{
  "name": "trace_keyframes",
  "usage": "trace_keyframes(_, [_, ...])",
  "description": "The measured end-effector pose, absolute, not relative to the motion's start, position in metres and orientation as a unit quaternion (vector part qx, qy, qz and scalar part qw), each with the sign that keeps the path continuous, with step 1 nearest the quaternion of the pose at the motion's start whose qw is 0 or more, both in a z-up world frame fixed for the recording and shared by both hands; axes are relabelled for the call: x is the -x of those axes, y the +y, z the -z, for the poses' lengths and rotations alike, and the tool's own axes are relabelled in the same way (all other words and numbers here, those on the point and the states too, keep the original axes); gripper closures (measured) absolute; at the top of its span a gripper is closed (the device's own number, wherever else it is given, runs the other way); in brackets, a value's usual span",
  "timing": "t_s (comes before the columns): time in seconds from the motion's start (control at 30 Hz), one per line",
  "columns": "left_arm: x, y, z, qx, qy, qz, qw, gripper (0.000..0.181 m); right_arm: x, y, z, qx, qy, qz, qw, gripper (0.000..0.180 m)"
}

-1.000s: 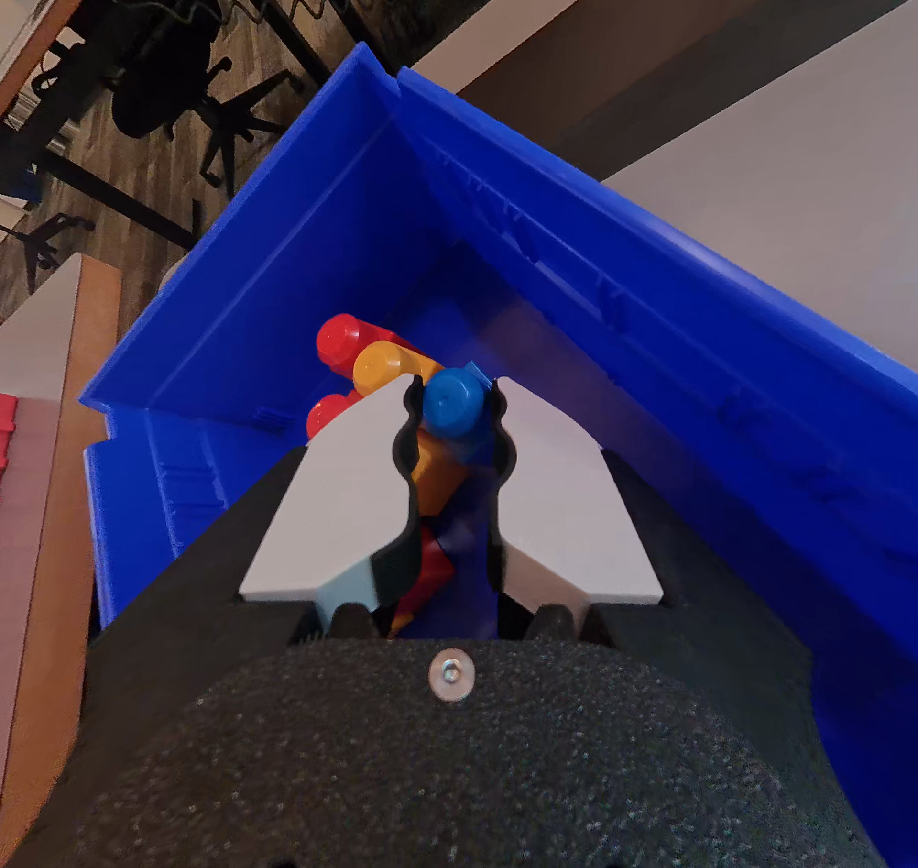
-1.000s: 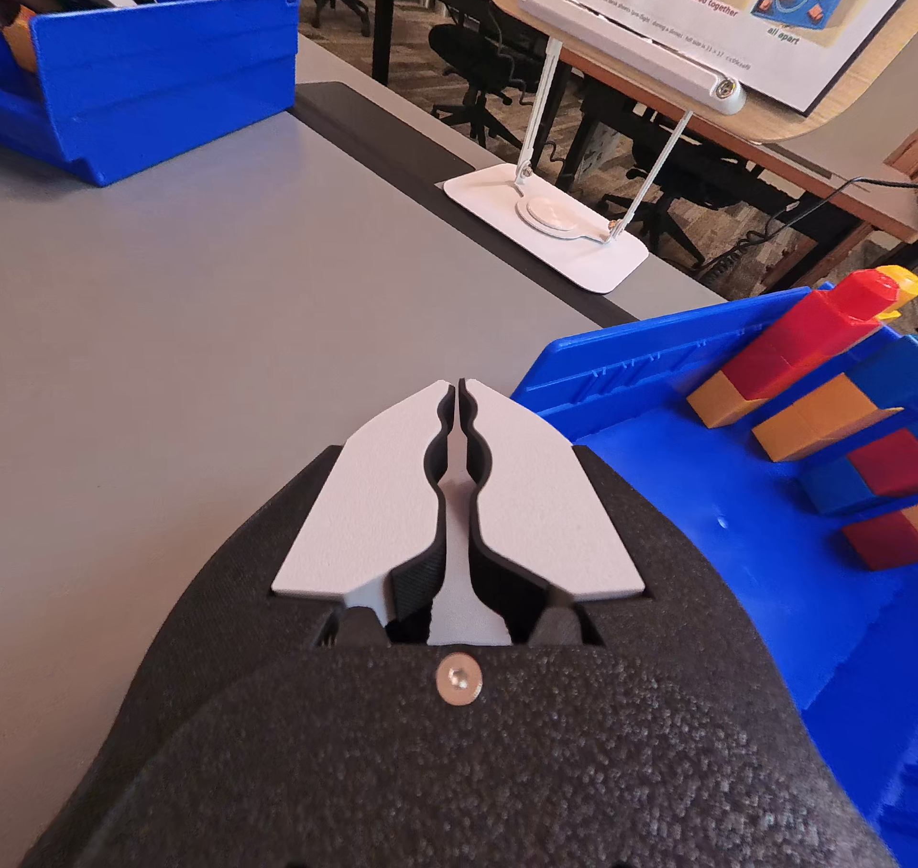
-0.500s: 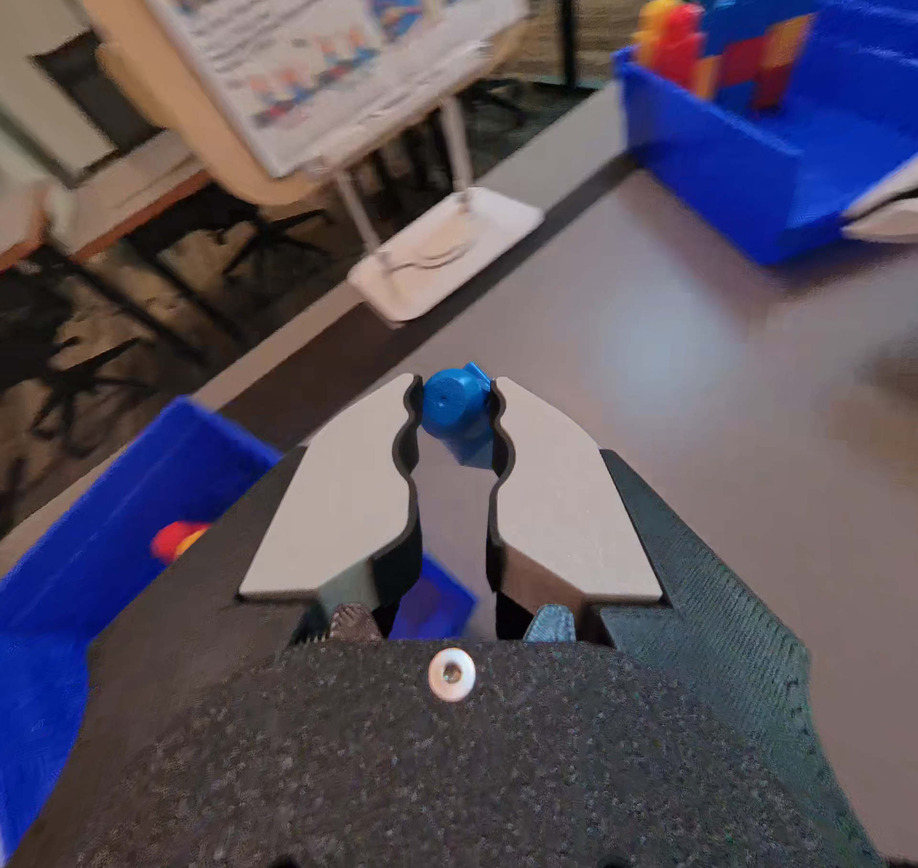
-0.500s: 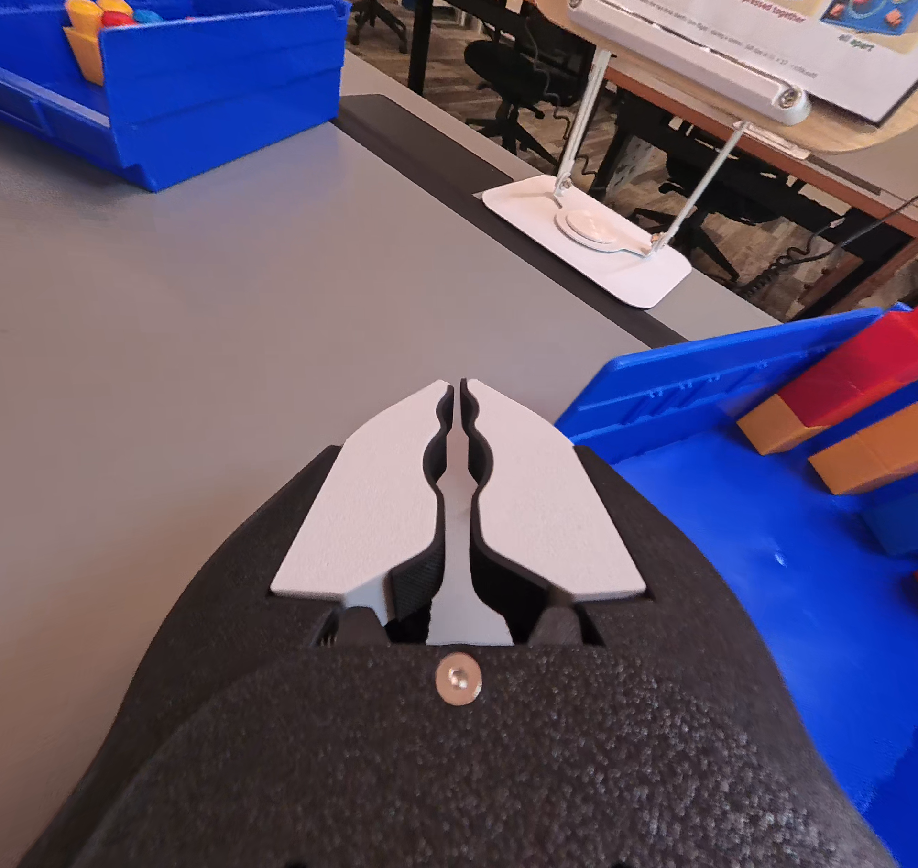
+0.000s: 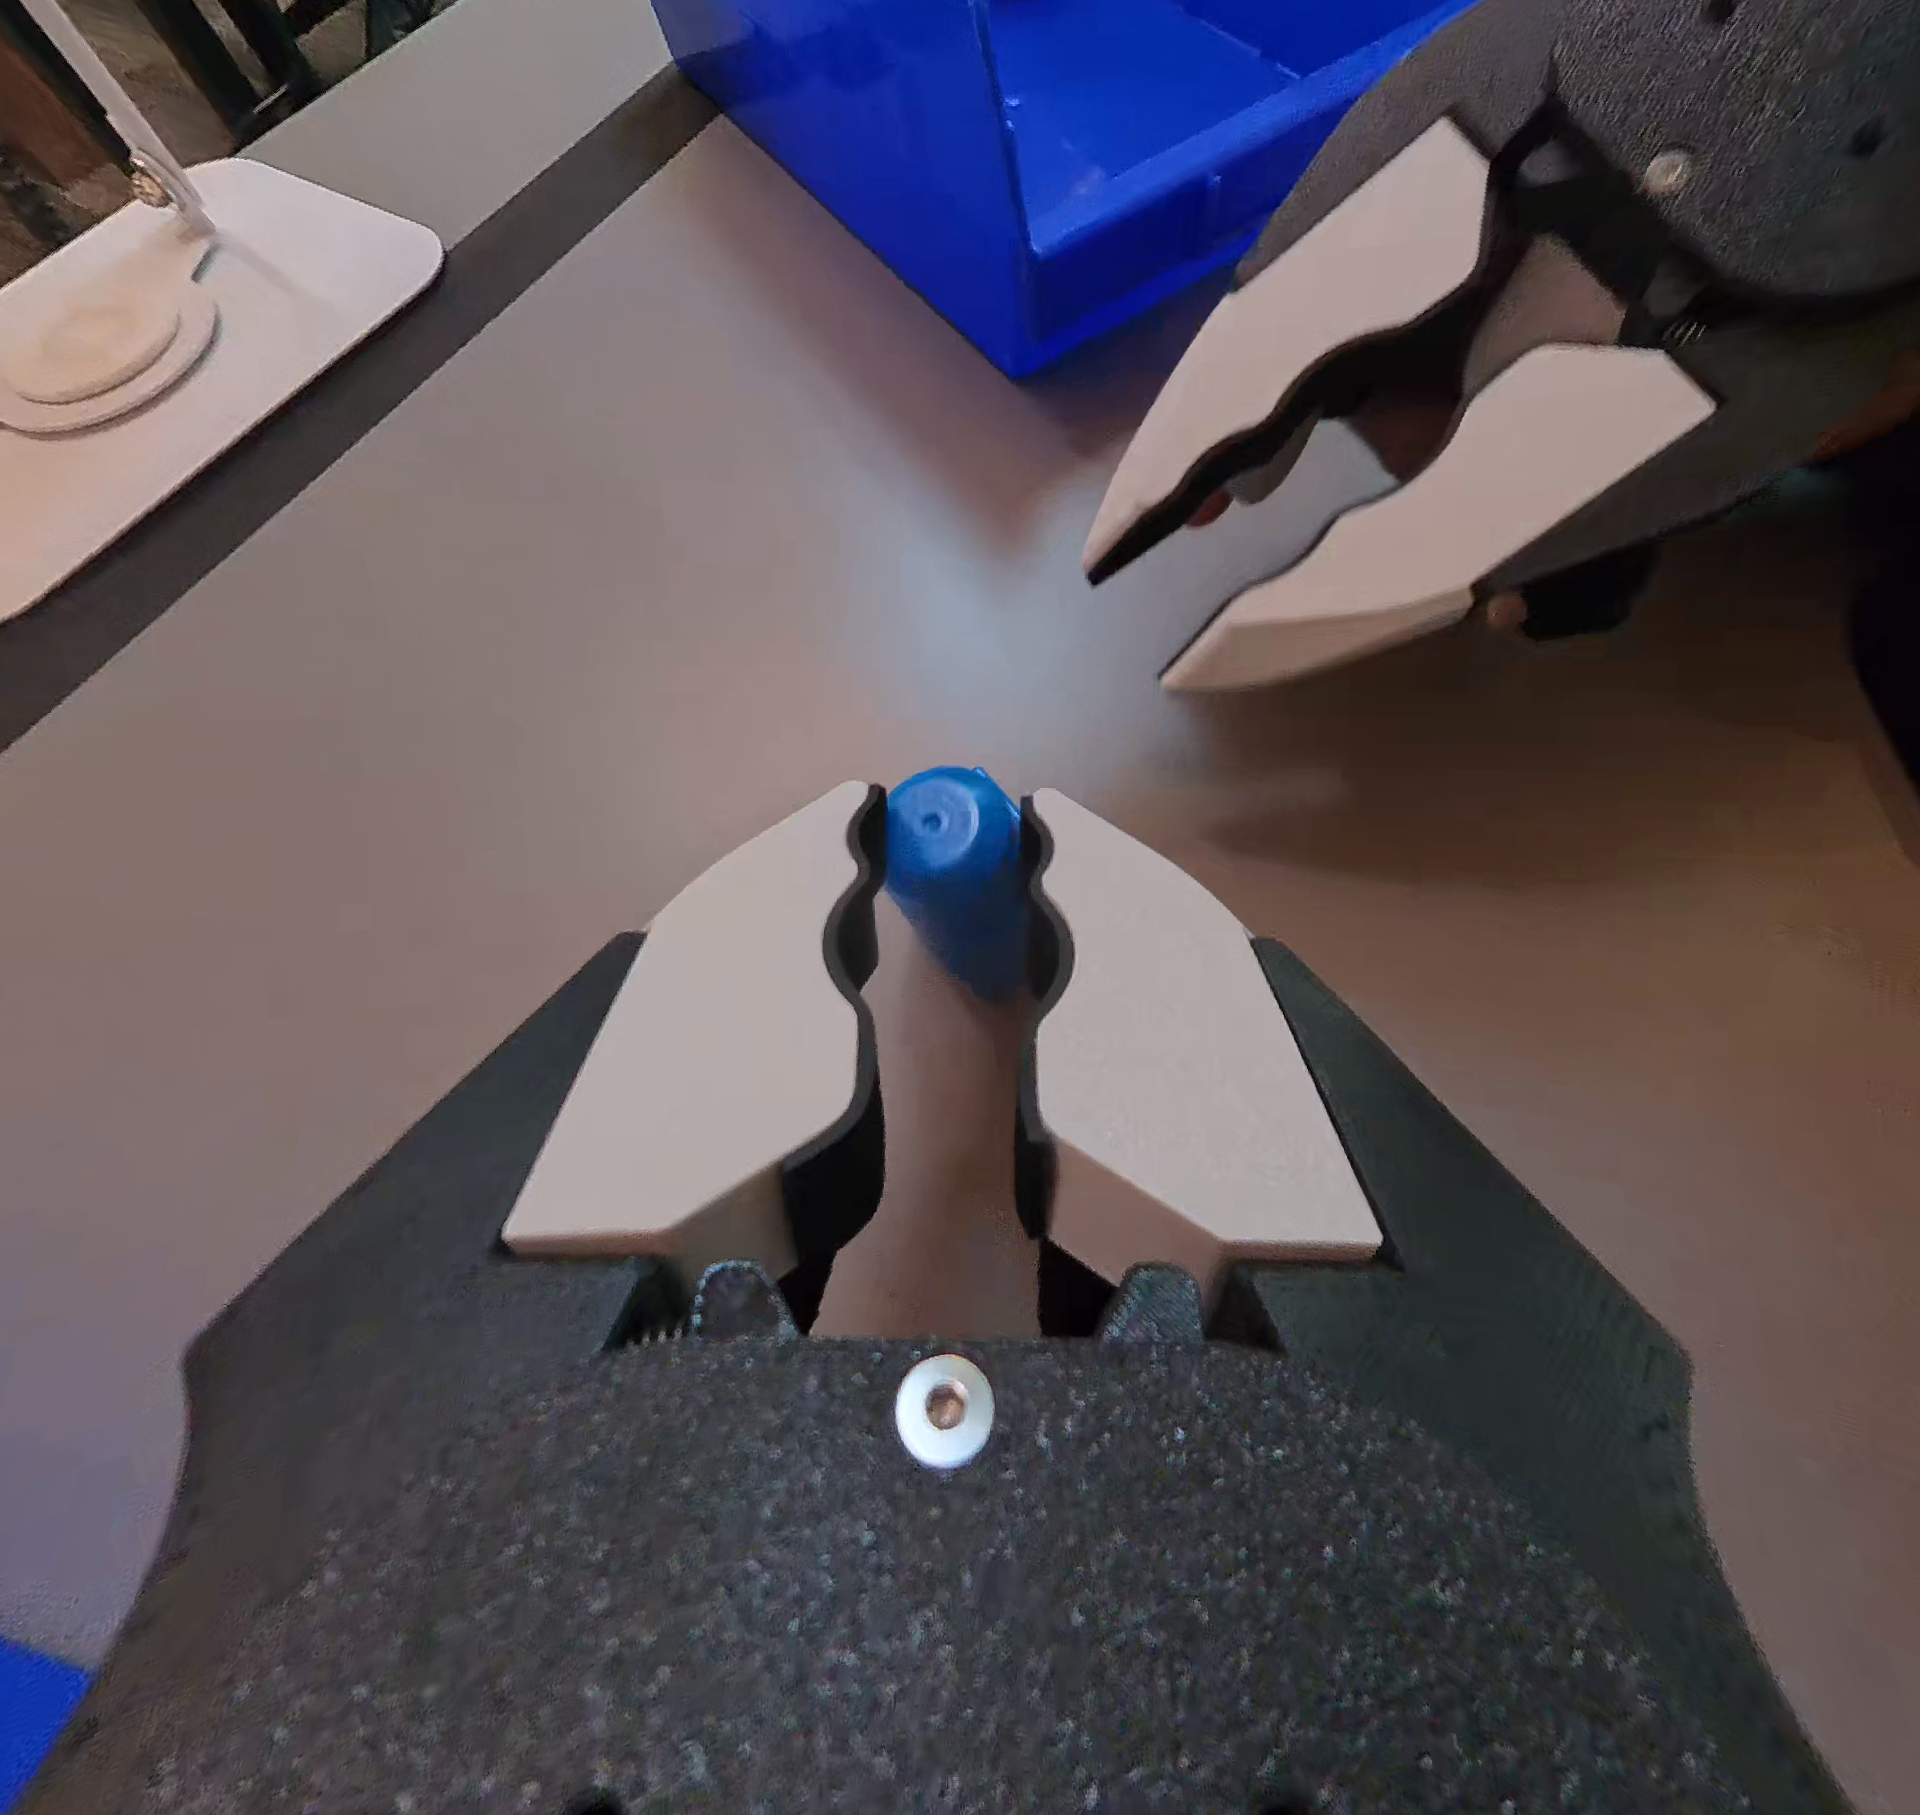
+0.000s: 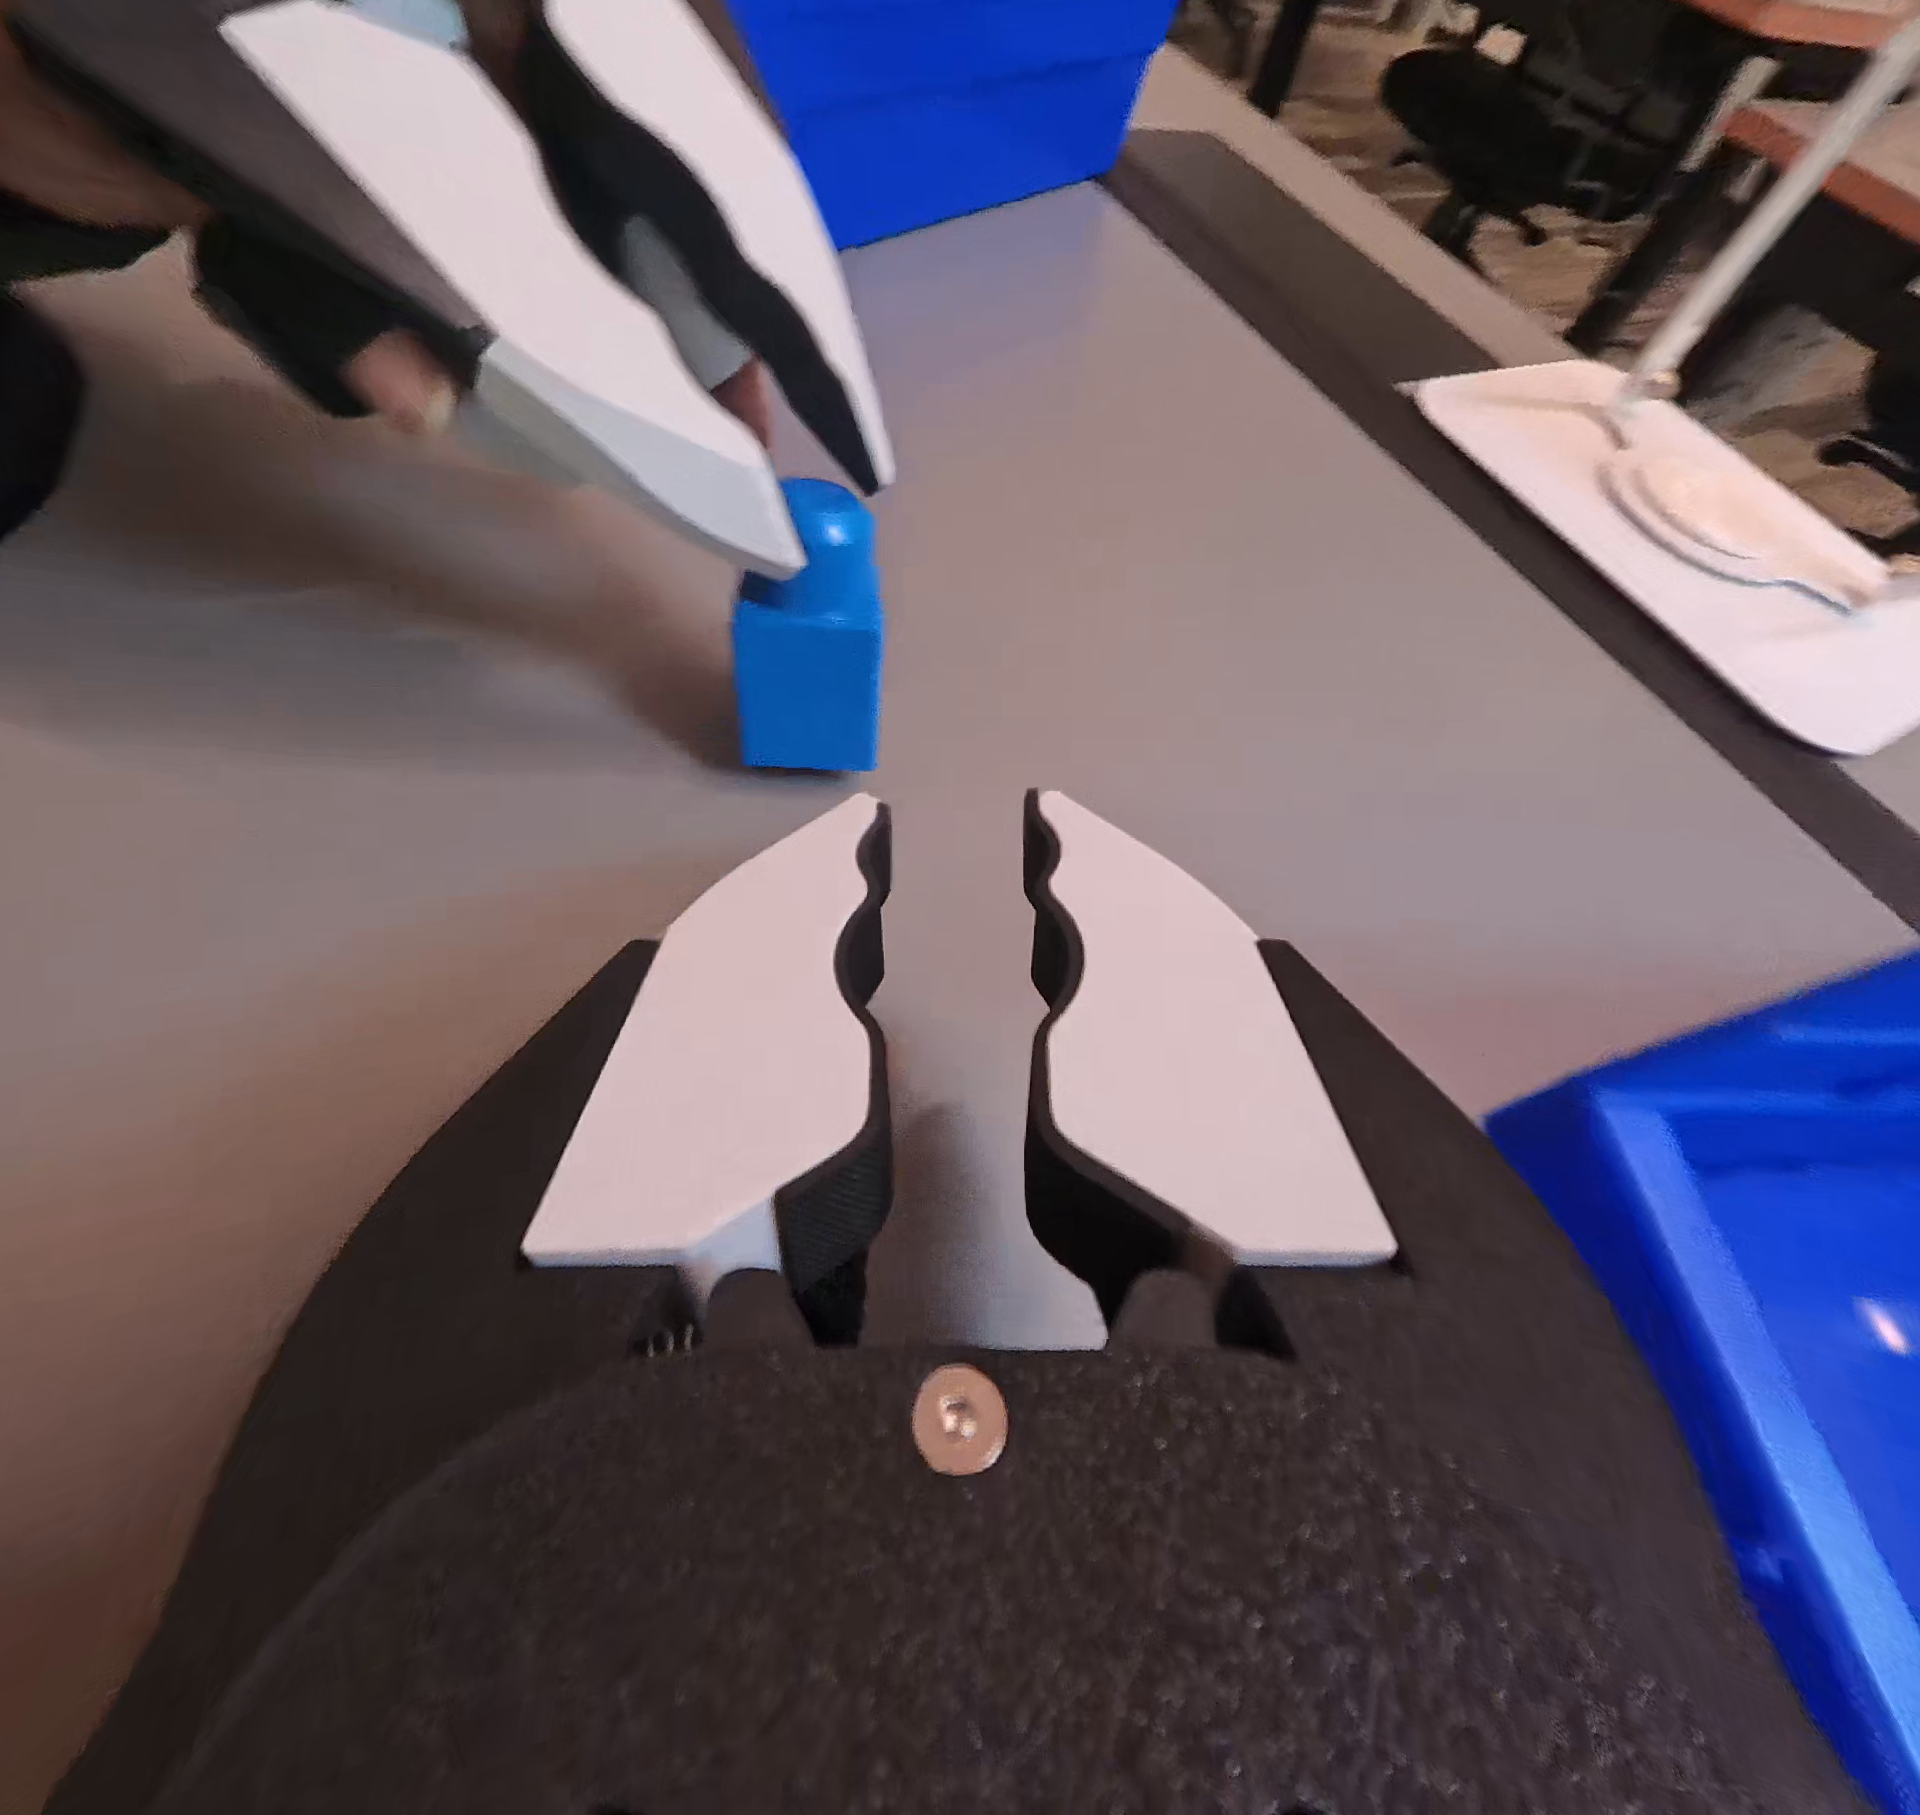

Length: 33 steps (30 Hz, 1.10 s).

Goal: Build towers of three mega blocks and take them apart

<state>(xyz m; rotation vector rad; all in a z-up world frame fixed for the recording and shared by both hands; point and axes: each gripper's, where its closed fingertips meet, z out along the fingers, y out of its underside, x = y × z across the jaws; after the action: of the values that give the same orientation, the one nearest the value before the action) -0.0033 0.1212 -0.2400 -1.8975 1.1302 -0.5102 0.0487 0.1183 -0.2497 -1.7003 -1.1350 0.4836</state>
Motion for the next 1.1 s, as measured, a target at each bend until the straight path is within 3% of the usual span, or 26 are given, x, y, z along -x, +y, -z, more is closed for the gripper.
trace_keyframes(0.13, [0.002, 0.119, 0.231, 0.746, 0.449, 0.227, 0.436, 0.147, -0.037, 0.106, 0.262, 0.695, -0.510, -0.188, 0.470, 0.148])
trace_keyframes(0.27, [0.031, 0.141, 0.188, 0.726, 0.405, 0.215, 0.512, 0.146, -0.030, 0.102, 0.261, 0.705, -0.505, -0.196, 0.459, 0.140])
trace_keyframes(0.43, [0.125, 0.196, 0.123, 0.721, 0.277, 0.161, 0.614, 0.152, -0.015, 0.110, 0.246, 0.724, -0.488, -0.188, 0.451, 0.129])
trace_keyframes(0.53, [0.198, 0.233, 0.107, 0.744, 0.209, 0.087, 0.629, 0.151, 0.006, 0.109, 0.252, 0.742, -0.497, -0.195, 0.406, 0.117])
trace_keyframes(0.63, [0.263, 0.257, 0.115, 0.793, 0.173, 0.012, 0.584, 0.149, 0.019, 0.114, 0.273, 0.751, -0.521, -0.169, 0.369, 0.117])
trace_keyframes(0.7, [0.293, 0.260, 0.128, 0.824, 0.161, -0.006, 0.543, 0.148, 0.015, 0.121, 0.284, 0.749, -0.537, -0.129, 0.367, 0.140])
trace_keyframes(0.73, [0.304, 0.260, 0.133, 0.832, 0.156, -0.009, 0.531, 0.150, 0.014, 0.119, 0.284, 0.739, -0.549, -0.125, 0.370, 0.142])
trace_keyframes(1.1, [0.362, 0.265, 0.225, 0.925, 0.209, -0.098, 0.302, 0.143, -0.020, 0.097, 0.282, 0.728, -0.577, -0.118, 0.351, 0.142])
